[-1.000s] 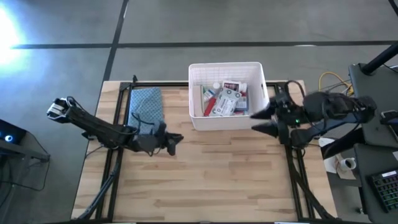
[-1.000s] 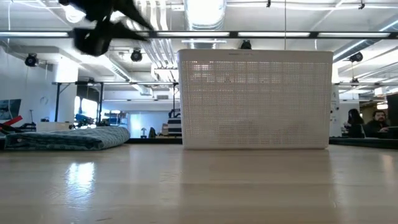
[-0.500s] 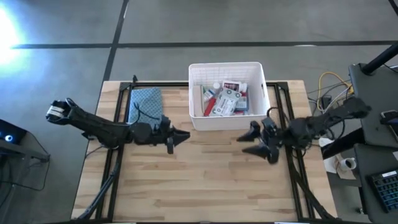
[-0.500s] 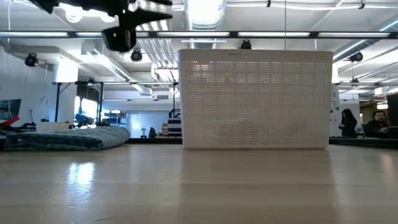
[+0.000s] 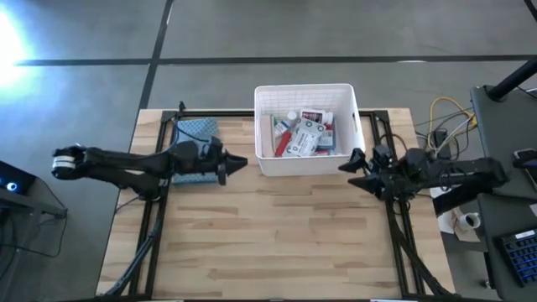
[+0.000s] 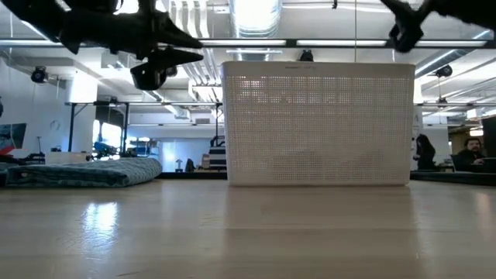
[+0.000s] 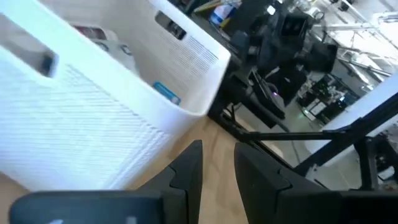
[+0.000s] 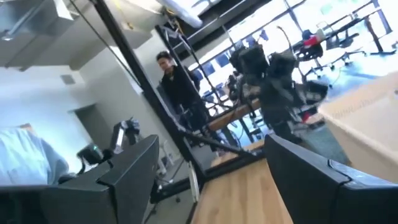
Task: Pick & place medical supplies in basket/bin
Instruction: Return To Home Position
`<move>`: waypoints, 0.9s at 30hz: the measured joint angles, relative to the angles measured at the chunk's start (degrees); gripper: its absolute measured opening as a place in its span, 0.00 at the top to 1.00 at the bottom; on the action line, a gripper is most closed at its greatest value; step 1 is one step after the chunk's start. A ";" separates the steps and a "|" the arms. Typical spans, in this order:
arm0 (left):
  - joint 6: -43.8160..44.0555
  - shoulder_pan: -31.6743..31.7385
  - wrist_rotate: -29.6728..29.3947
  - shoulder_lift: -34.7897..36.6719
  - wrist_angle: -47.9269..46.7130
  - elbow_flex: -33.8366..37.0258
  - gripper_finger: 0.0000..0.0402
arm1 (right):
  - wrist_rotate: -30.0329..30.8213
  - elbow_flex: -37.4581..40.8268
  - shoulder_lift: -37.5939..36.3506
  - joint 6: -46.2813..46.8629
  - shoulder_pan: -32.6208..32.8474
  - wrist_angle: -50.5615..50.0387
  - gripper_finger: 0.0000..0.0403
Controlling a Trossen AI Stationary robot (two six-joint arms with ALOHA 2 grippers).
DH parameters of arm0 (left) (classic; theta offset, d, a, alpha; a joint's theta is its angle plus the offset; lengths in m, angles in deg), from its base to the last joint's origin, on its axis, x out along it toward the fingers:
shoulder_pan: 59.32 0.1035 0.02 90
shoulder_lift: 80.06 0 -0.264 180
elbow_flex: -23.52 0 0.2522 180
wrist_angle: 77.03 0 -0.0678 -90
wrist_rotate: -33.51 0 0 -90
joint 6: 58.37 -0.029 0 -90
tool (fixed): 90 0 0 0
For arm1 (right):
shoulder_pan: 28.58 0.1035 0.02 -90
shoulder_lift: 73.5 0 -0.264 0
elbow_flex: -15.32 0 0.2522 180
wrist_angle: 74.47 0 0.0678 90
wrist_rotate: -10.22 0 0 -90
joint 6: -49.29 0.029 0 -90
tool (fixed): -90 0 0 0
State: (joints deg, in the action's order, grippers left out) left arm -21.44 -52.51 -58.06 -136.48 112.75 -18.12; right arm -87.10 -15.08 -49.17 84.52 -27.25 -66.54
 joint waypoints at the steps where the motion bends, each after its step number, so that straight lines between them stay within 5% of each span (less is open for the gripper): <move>1: -0.30 0.46 0.00 1.09 0.03 0.92 0.82 | -0.01 2.20 -0.96 0.39 0.02 1.55 0.30; 8: 2.10 1.60 -7.29 11.37 -0.30 10.64 0.82 | 1.11 13.69 -5.72 1.81 0.02 13.84 0.31; 16: 6.80 1.60 -10.74 23.21 -0.20 20.56 0.82 | -1.49 16.13 -9.81 2.86 0.01 7.58 0.30; 19: 14.36 1.39 -8.26 27.59 1.55 24.71 0.82 | -3.26 16.13 -11.43 1.62 0.02 8.02 0.30; 27: -5.20 0.99 5.85 37.36 8.23 27.23 0.82 | -6.61 16.13 -17.13 -4.78 0.02 7.29 0.31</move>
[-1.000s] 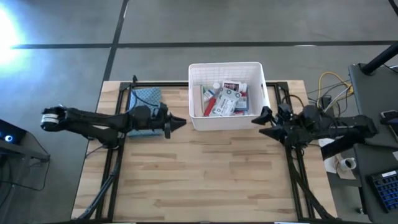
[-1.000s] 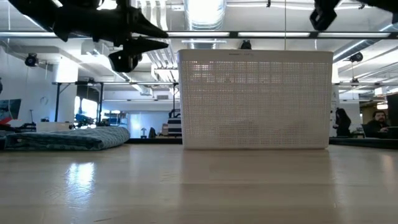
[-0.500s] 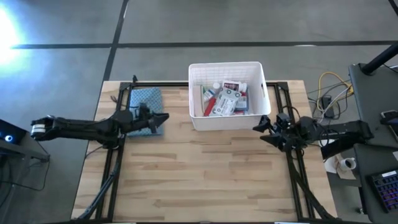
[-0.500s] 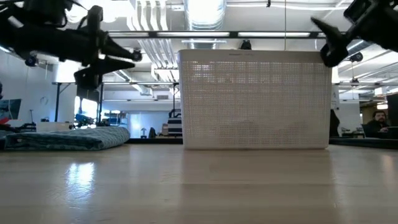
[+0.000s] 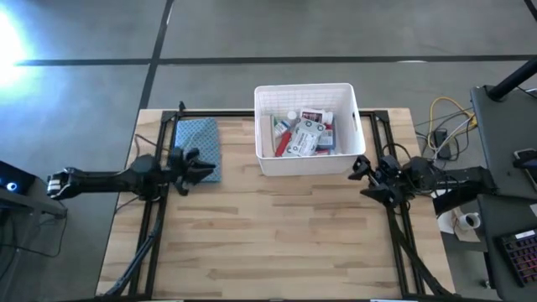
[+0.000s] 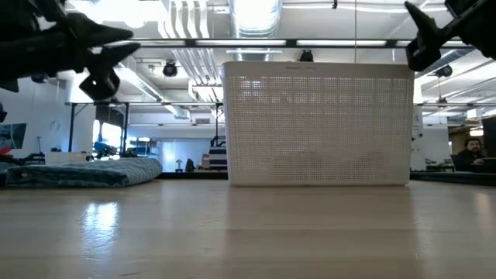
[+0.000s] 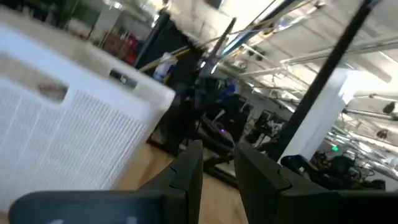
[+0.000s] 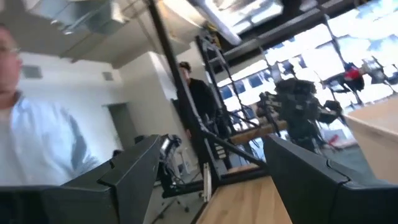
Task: Pick & place medical supplies in basket/bin
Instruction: Return To Home Position
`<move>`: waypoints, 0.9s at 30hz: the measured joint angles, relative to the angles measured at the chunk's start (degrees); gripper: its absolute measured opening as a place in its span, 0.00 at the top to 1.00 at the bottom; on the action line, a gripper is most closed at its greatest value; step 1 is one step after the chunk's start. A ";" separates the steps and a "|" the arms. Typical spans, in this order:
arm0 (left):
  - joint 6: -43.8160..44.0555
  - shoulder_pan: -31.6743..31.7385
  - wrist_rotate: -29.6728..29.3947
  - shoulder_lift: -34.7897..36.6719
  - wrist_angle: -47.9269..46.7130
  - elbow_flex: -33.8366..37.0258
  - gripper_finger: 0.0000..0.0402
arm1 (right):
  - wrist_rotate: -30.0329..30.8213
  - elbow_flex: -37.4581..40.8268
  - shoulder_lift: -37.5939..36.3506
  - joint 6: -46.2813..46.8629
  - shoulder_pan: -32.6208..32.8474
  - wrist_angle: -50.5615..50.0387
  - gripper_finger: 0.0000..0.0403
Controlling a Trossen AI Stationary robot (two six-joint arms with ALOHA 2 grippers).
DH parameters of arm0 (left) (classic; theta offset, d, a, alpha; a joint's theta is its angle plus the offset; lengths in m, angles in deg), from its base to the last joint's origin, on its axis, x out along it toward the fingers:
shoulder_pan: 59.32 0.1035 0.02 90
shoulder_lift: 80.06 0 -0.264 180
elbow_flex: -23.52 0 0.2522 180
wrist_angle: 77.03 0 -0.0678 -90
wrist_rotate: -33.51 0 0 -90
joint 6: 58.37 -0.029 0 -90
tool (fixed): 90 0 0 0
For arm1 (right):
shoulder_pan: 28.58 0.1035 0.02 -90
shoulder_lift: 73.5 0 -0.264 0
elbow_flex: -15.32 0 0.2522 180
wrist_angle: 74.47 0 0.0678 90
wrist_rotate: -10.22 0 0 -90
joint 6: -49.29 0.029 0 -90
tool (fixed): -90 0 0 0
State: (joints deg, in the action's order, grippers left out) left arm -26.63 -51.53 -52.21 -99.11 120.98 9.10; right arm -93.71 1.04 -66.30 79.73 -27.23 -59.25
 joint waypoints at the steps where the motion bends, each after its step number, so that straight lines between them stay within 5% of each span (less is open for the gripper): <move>1: -0.98 0.00 0.08 1.07 -1.30 0.07 0.82 | -0.92 0.00 -0.64 -0.88 0.00 -0.10 0.31; 20: -1.87 0.09 0.23 8.39 -6.76 0.05 0.82 | -5.50 0.00 -7.17 -9.43 0.00 -13.12 0.31; 27: -1.85 0.09 0.05 7.14 -6.77 0.03 0.82 | -3.72 0.00 -7.08 -3.83 0.00 -13.77 0.30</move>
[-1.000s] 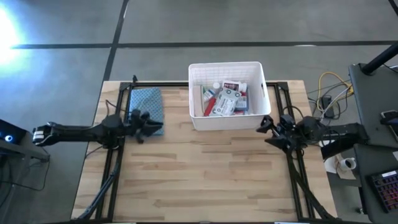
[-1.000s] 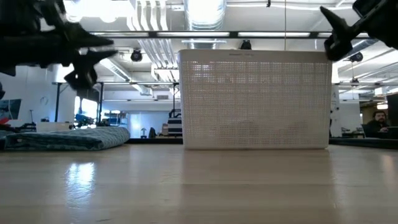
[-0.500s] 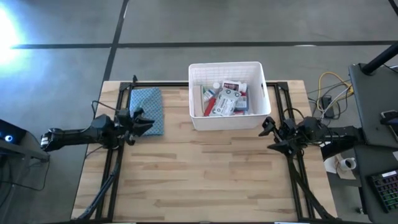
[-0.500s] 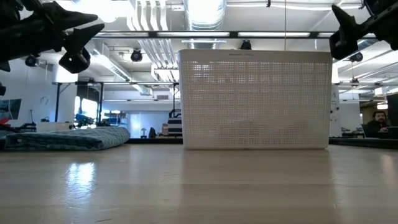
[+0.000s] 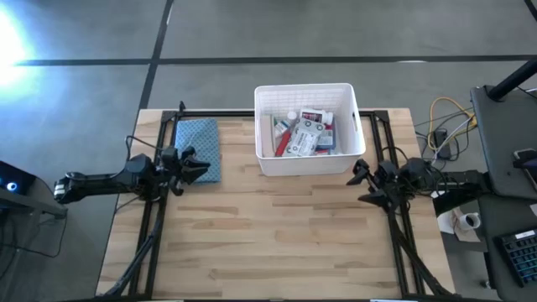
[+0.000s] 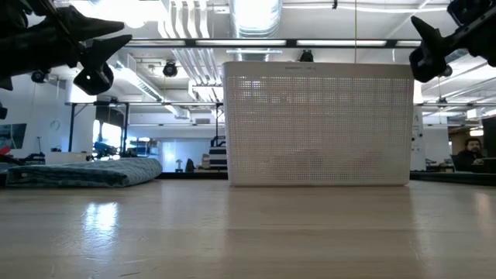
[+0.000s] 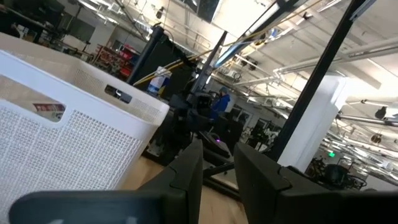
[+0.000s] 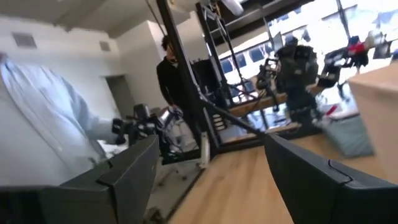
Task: Pick & place medical supplies in basket/bin
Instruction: Return To Home Position
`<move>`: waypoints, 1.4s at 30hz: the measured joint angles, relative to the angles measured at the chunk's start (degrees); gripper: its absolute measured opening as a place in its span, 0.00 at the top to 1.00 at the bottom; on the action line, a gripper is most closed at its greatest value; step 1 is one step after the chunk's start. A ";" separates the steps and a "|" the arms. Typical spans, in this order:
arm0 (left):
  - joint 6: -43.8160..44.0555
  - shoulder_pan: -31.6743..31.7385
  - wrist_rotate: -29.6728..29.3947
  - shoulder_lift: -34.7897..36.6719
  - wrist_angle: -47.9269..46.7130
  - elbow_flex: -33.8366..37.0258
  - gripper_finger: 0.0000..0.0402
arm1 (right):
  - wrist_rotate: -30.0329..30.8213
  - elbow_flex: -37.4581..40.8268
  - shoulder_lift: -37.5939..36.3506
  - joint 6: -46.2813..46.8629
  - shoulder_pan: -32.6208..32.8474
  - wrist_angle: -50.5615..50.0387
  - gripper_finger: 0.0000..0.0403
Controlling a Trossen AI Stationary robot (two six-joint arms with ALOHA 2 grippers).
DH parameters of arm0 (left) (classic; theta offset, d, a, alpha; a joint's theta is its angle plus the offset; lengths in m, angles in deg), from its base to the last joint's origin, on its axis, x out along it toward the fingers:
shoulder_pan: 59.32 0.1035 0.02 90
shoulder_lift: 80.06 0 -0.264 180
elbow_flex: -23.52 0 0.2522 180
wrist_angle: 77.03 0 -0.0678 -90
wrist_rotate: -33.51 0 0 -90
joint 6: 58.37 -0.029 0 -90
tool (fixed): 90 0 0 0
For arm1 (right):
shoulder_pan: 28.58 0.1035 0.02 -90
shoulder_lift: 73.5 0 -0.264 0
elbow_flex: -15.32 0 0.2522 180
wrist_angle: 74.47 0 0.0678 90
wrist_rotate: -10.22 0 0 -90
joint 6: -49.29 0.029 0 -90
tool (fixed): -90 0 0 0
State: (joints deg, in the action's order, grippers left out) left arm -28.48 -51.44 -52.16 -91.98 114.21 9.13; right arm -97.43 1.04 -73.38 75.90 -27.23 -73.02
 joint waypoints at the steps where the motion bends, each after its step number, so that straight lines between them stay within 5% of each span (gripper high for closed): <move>1: 0.00 0.00 -0.02 -0.02 0.08 0.00 0.82 | 0.01 0.00 0.00 2.06 0.00 0.09 0.30; 10: 0.02 -0.39 -0.15 -0.68 -0.42 0.04 0.82 | 0.02 0.00 1.06 7.19 0.00 0.01 0.31; 18: 0.03 -0.42 -0.22 11.86 -2.53 -0.04 0.82 | 0.04 -0.02 0.98 7.28 0.02 0.01 0.30; 42: 0.05 -0.46 -0.20 11.76 -3.39 0.09 0.82 | -0.22 -0.07 -0.13 7.30 0.02 -0.30 0.29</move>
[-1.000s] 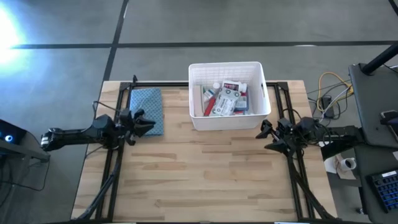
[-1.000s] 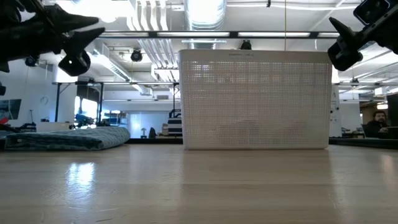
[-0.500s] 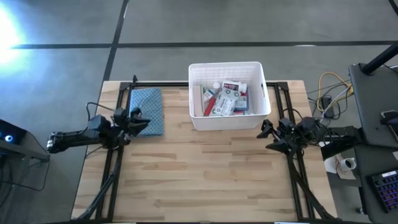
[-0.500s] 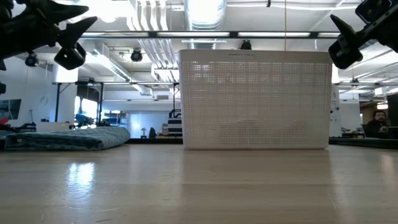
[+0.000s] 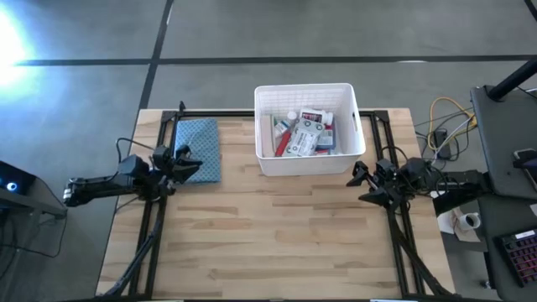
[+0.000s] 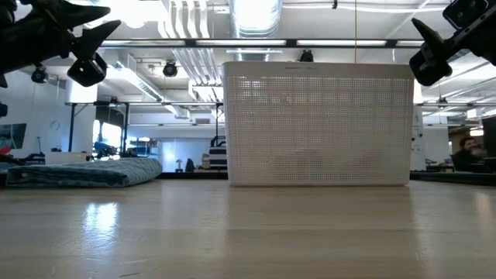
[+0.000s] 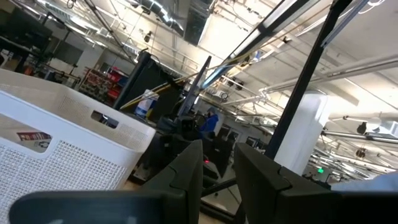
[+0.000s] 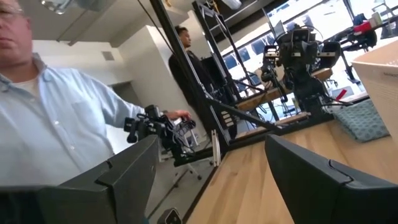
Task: Pick & place medical supplies in basket/bin
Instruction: Return To Home Position
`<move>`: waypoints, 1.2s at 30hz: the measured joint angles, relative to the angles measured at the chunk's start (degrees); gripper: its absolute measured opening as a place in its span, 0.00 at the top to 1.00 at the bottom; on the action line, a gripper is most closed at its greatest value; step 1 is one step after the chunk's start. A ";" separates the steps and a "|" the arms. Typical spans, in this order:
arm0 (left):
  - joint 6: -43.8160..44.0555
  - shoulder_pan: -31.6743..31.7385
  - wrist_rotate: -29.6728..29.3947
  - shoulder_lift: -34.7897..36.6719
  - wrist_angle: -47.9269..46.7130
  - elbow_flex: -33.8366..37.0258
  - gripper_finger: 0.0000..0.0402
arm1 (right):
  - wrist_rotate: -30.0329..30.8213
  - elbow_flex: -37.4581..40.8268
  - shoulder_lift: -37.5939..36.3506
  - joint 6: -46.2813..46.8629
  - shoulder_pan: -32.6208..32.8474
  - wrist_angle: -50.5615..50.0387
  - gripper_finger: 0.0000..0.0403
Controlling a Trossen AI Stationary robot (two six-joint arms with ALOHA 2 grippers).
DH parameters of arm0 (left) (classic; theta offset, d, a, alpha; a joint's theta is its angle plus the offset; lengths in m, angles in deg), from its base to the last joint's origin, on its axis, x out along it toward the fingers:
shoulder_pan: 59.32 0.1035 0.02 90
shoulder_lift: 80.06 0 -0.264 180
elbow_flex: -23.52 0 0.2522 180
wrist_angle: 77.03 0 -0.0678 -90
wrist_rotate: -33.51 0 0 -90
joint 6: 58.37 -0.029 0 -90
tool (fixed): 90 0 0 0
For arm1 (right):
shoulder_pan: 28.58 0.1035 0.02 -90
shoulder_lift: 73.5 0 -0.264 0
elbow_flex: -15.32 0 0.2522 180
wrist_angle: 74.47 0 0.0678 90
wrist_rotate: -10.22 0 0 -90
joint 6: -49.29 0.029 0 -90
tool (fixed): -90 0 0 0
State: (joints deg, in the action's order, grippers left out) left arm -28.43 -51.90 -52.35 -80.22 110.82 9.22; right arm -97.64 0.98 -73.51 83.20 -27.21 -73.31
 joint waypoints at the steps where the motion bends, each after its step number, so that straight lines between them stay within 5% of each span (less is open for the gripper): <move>1: -0.01 0.00 0.00 0.00 -0.01 0.00 0.82 | 0.00 0.00 0.00 -0.02 0.00 0.00 0.29; 36: -0.02 0.00 0.22 -24.95 -0.02 -0.07 0.82 | -0.11 0.04 0.07 -0.02 1.36 0.04 0.30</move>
State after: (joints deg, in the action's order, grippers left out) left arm -28.45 -51.90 -52.13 -105.17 110.79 9.16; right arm -97.75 1.02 -73.45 83.18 -25.86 -73.27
